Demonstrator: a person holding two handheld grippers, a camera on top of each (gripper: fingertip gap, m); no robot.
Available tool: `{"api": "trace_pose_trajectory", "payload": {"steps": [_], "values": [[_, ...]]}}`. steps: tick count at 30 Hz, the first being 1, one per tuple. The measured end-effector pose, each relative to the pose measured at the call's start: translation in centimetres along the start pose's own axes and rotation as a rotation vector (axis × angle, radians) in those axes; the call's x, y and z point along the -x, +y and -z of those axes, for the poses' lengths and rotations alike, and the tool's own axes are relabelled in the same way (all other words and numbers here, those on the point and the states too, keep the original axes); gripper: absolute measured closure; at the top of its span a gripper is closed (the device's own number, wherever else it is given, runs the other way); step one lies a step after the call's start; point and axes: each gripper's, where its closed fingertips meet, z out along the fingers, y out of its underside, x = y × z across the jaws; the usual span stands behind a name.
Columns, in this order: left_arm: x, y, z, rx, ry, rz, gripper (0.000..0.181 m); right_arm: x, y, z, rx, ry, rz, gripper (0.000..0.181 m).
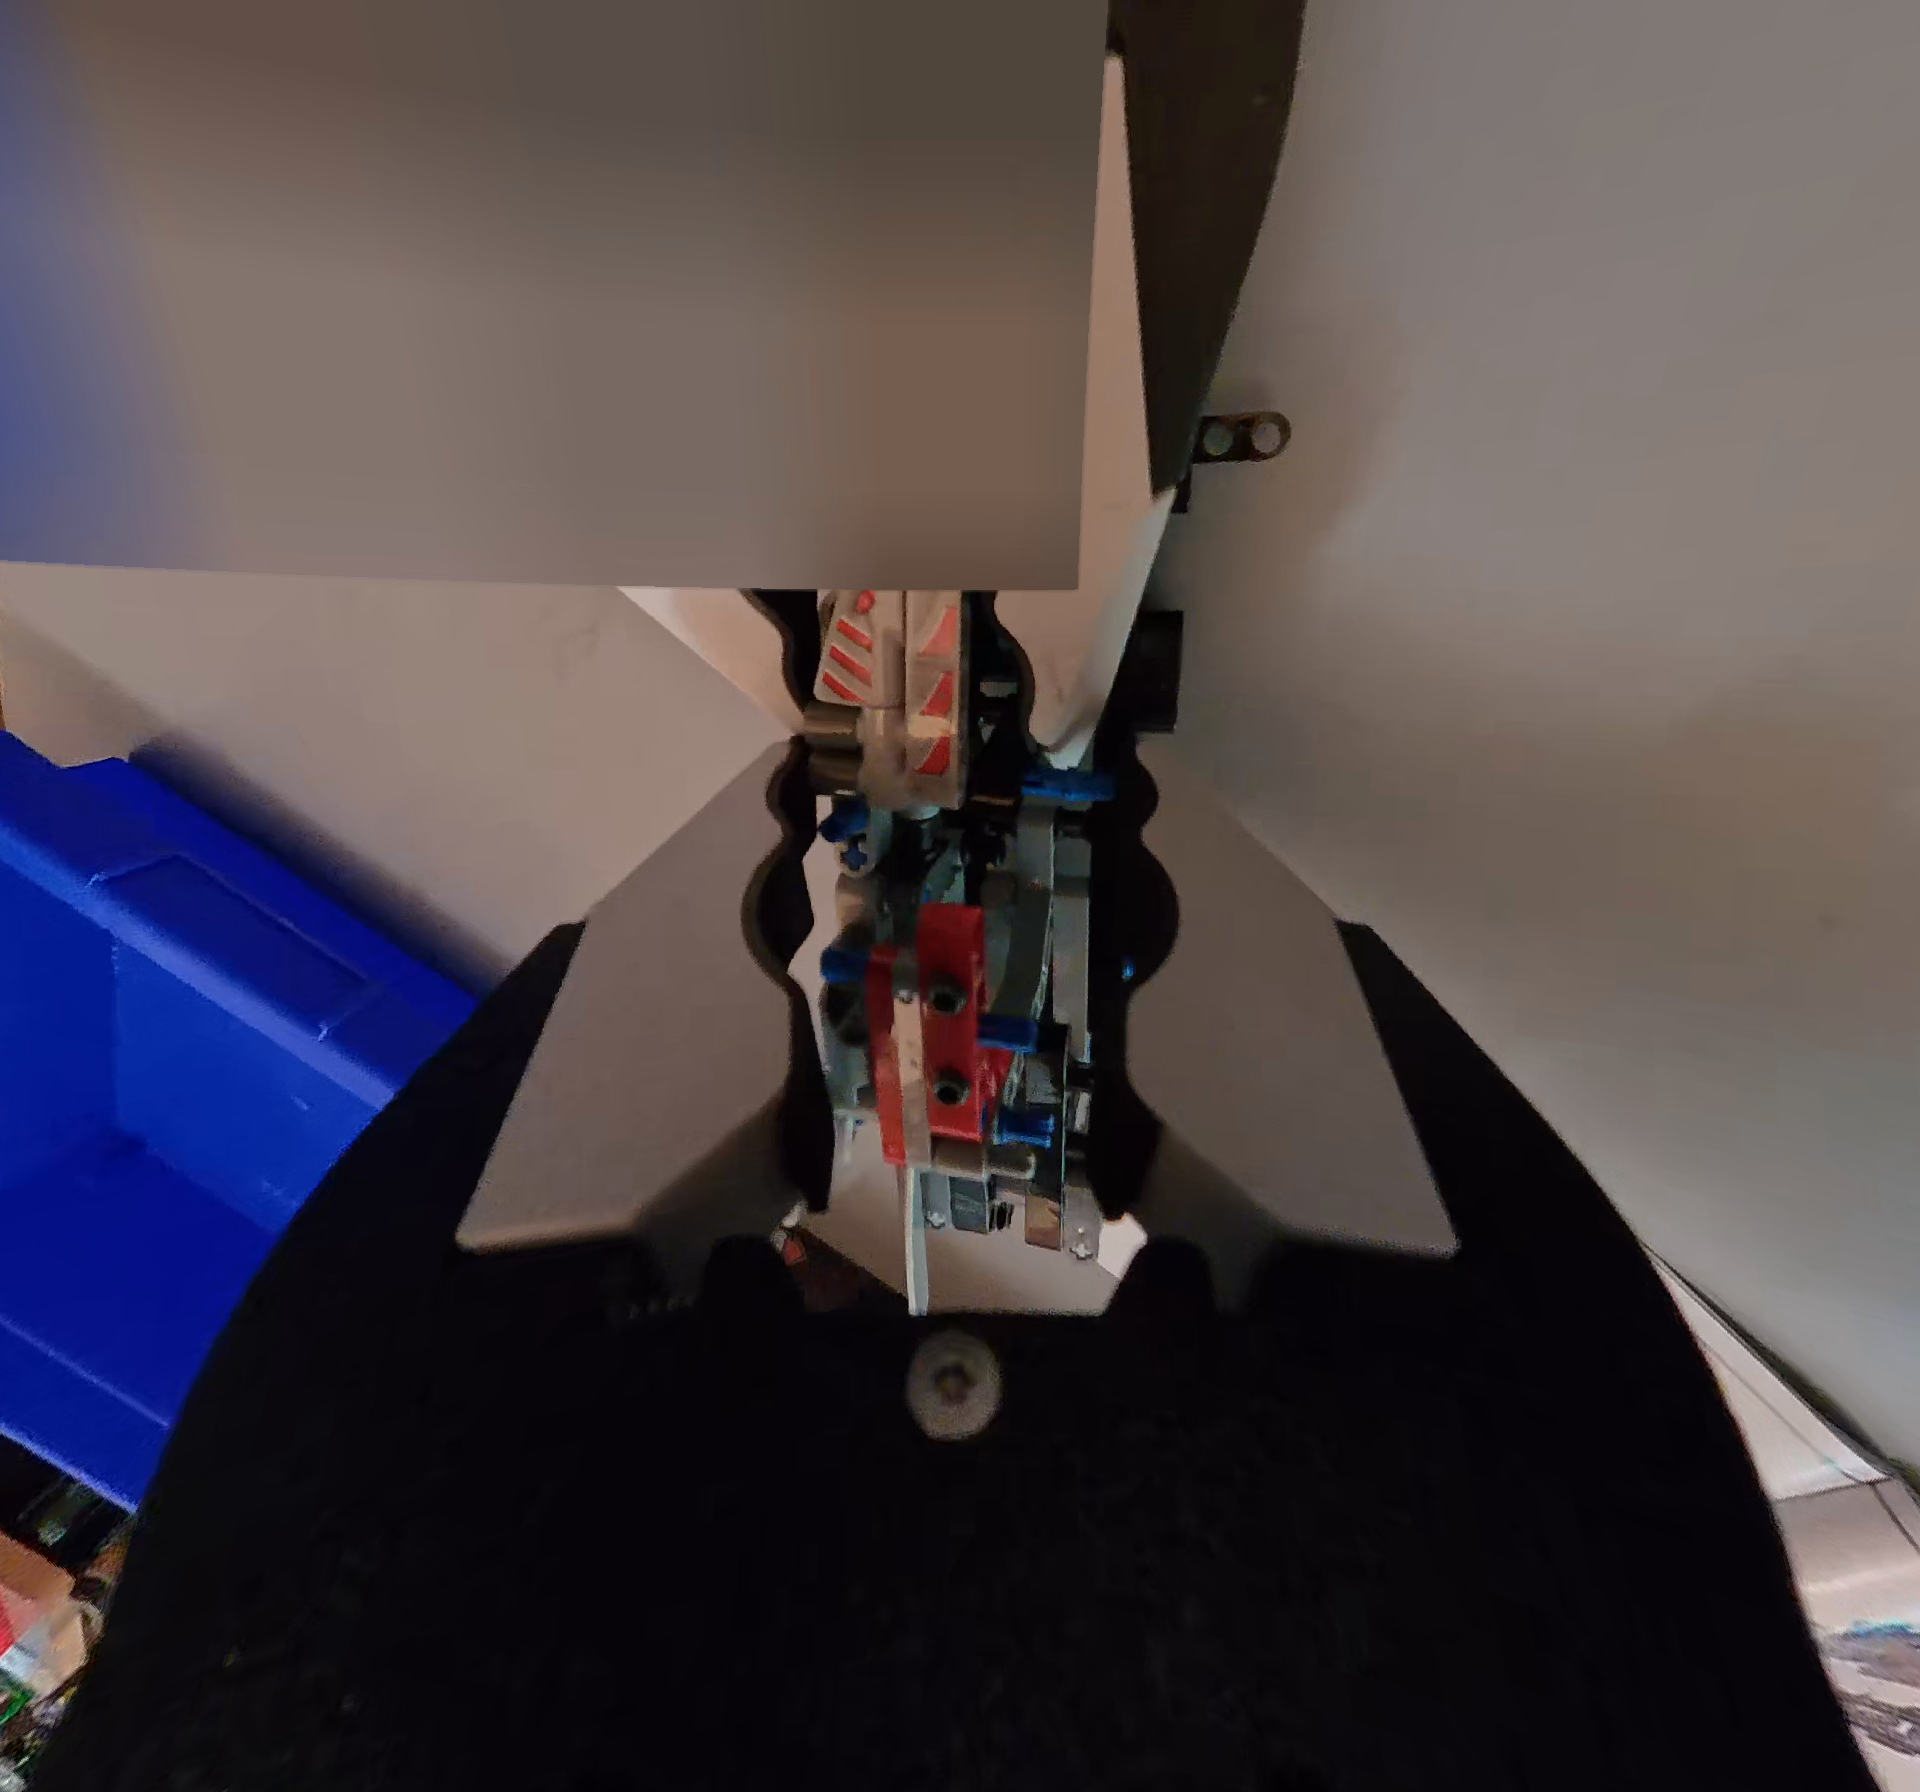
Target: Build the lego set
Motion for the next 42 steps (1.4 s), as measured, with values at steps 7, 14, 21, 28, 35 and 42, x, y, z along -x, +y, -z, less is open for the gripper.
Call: {"api": "trace_pose_trajectory", "payload": {"steps": [7,14,21,28,35,42], "values": [[0.03,-0.01,-0.02,-0.001,0.007,0.009,0.127,-0.01,-0.03,-0.01,-0.002,-0.005,-0.01,0.149],[0.1,-0.12,-0.07,-0.028,-0.008,0.022,0.124,-0.03,-0.04,-0.05,0.0,0.001,-0.006,0.149],[0.16,0.06,-0.09,-0.011,-0.022,-0.031,0.125,-0.07,-0.05,-0.08,0.001,0.005,-0.012,0.149],[0.12,0.2,-0.05,-0.005,0.01,-0.013,0.127,-0.12,-0.09,-0.23,0.005,0.009,-0.026,0.149],[0.19,0.15,-0.06,-0.016,0.011,0.009,0.126,-0.22,-0.12,-0.25,0.004,0.012,-0.038,0.149],[0.11,0.1,0.07,-0.047,-0.098,0.027,0.114,-0.13,-0.22,-0.07,-0.006,0.019,-0.003,0.145]]}}
